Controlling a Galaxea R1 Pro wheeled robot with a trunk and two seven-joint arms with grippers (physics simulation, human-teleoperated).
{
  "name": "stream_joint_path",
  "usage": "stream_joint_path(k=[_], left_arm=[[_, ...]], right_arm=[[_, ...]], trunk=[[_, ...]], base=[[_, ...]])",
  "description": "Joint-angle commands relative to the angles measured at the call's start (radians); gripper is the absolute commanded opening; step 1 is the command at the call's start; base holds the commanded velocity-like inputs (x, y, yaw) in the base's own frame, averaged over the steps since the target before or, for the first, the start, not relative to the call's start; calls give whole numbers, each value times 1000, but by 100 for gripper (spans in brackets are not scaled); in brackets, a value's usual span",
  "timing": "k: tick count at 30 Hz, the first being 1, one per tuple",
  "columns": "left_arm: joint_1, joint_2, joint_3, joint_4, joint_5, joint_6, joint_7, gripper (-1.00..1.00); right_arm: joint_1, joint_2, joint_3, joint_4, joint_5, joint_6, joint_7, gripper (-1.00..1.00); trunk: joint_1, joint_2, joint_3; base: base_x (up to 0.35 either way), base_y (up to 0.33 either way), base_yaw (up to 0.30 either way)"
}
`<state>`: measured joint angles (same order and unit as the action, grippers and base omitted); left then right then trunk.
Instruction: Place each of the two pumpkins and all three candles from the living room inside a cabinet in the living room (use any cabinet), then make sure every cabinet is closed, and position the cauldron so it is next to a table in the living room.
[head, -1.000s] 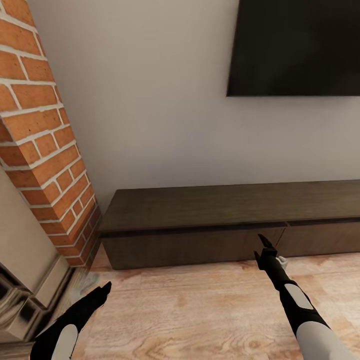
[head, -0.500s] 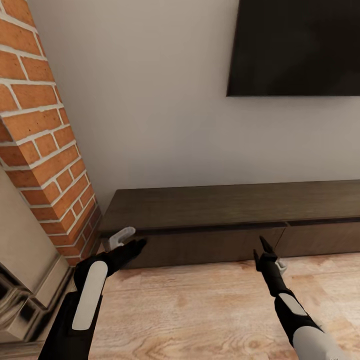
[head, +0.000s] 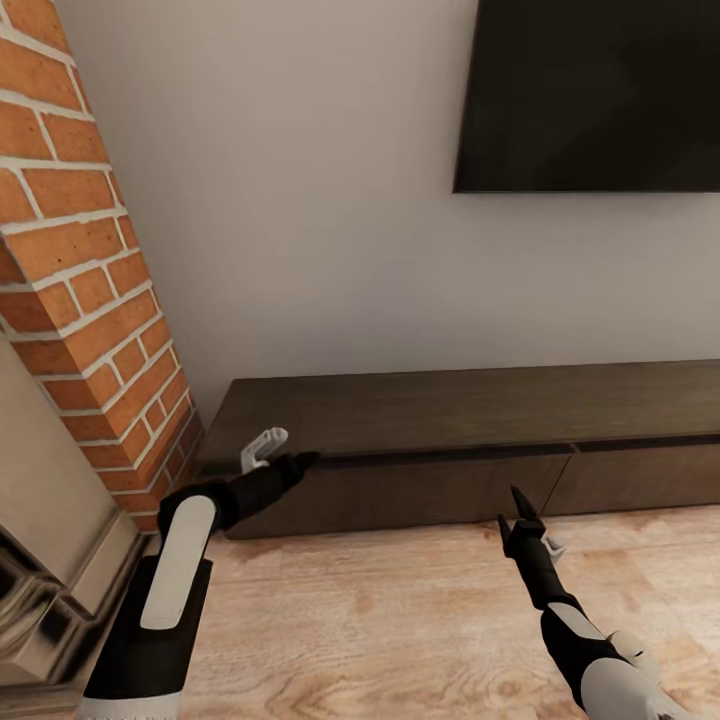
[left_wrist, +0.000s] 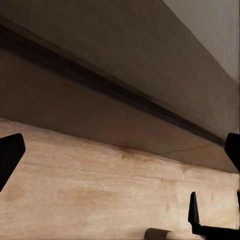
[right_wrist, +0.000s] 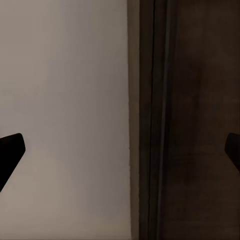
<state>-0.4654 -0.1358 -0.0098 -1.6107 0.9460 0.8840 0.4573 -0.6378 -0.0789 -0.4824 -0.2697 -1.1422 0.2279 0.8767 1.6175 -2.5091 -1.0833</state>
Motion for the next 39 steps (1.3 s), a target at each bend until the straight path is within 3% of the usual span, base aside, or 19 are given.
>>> stream_joint_path(k=[1, 8, 11, 20, 35, 39], left_arm=[[-2, 0, 0, 0, 10, 0, 0, 100], [-47, 3, -1, 0, 87, 20, 0, 100], [-108, -2, -2, 0, 120, 75, 3, 100], [-129, 0, -5, 0, 134, 94, 8, 100], [-128, -1, -5, 0, 135, 97, 8, 100], [-128, -1, -6, 0, 136, 99, 8, 100]], right_arm=[[0, 0, 0, 1, 1, 0, 0, 100], [0, 1, 1, 0, 6, -2, 2, 100], [-1, 1, 1, -4, 8, -21, 2, 100], [-2, 4, 1, -17, 9, -60, 3, 100], [-2, 21, 2, -23, 10, -64, 2, 100], [-5, 22, 23, -24, 10, -60, 1, 100]], trunk=[[0, 0, 0], [0, 0, 0], [0, 0, 0], [0, 0, 0], [7, -4, -58], [9, -4, -73]], base=[[0, 0, 0], [0, 0, 0], [0, 0, 0], [0, 0, 0], [0, 0, 0], [0, 0, 0]])
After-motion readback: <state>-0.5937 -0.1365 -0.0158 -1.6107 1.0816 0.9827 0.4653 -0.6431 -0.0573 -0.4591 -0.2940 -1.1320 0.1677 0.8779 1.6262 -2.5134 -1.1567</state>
